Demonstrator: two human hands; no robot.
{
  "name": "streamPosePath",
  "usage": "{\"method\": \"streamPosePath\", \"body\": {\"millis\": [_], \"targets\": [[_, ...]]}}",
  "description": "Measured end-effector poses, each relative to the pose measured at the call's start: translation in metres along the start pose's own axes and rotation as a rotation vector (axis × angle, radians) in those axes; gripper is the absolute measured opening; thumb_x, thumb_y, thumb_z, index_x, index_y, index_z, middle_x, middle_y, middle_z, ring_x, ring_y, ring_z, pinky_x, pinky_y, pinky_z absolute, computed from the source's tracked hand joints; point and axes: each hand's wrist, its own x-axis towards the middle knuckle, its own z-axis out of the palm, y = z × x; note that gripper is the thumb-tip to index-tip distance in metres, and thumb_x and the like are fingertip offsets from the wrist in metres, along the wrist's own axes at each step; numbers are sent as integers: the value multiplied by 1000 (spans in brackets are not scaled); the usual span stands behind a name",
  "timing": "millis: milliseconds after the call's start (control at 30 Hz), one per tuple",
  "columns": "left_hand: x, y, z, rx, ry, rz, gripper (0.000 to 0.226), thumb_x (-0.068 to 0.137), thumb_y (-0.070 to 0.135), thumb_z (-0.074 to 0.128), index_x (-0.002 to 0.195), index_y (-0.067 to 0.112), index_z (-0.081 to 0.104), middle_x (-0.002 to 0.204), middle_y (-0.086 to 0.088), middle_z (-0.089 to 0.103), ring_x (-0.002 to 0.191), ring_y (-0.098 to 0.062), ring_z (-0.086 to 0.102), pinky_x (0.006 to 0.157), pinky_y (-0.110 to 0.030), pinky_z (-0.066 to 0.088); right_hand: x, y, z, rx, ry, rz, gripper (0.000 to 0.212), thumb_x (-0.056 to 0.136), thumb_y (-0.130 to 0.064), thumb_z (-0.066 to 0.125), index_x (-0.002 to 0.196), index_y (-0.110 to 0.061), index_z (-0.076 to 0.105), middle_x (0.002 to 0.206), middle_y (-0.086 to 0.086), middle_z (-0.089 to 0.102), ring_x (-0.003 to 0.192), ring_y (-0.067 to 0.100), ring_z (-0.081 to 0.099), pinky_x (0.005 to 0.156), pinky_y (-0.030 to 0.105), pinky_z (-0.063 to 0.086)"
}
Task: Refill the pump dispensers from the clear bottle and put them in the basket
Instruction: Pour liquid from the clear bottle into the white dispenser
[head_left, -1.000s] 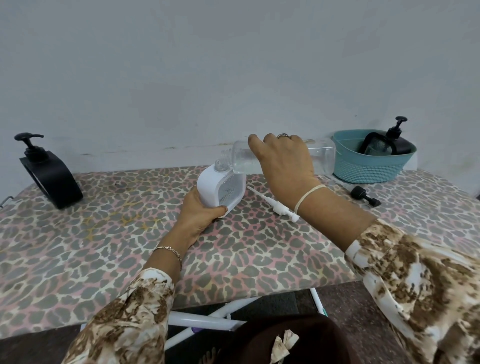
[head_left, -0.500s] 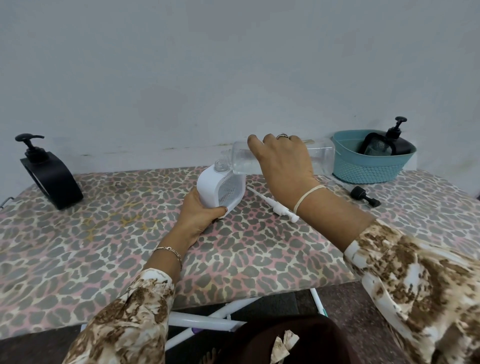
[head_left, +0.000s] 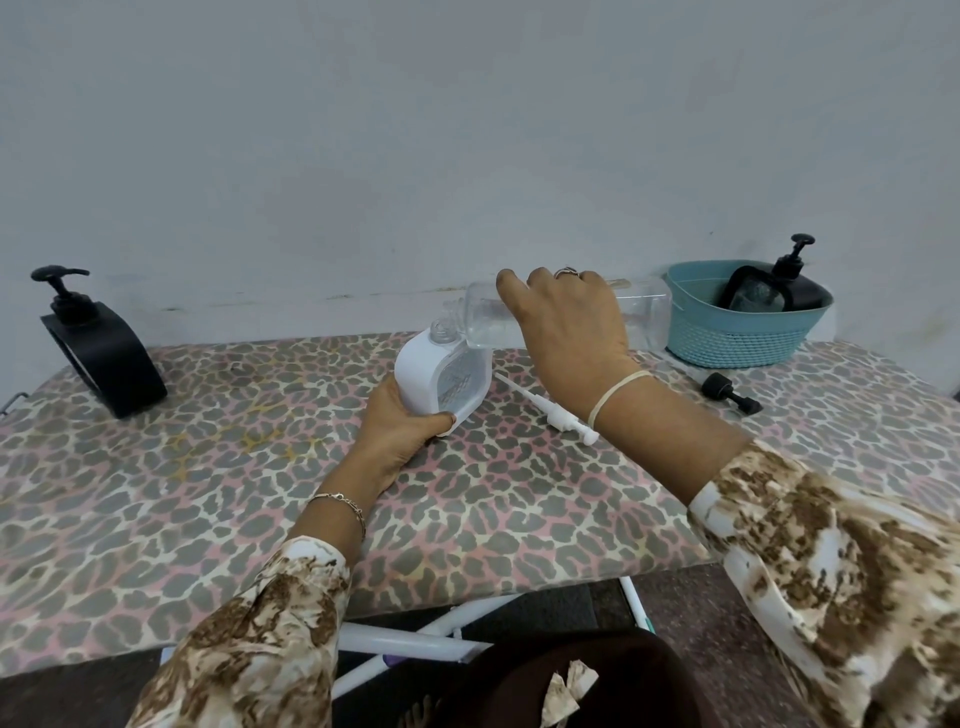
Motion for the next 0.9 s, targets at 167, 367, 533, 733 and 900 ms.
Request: {"method": "streamPosePath", "body": {"millis": [167,367,533,733,900], "targets": [[0,-1,0,3,2,6,63,60,-2,83,110,27,57,105,3,67,96,-12,64,71,-23,54,-1,1,-1,4,-2,5,63,76,3,58,131,-13,34,80,3,39,69,22,40,65,31,30],[-2,1,1,-8,-13,27,66,62,-3,82,112,30,55,107,4,66,97,-11,64,67,-21,55,-4,3,2,84,-47,57,59,69,4,64,119,-15,40,75,0,37,67,21,40,62,31,30],[-2,0,0,-23,-37,53,78,64,-4,81,129,25,49,119,-2,62,107,-16,61,74,-25,55,-4,12,14,159,-50,121,62,68,6,59,122,-20,43,72,-3,43,62,21,44,53,30,26],[-5,2,0,23,-31,77,84,66,2,82,134,28,42,127,0,56,114,-15,56,85,-27,51,-1,34,29,460,5,242,61,70,-12,60,127,-26,46,97,-4,68,82,24,63,59,30,48],[-5,4,-1,-10,-35,70,76,67,1,82,127,30,47,120,3,61,107,-12,60,80,-24,53,-1,51,39,859,-59,406,63,60,-29,77,117,-31,51,106,-10,66,88,14,63,71,32,54]]}}
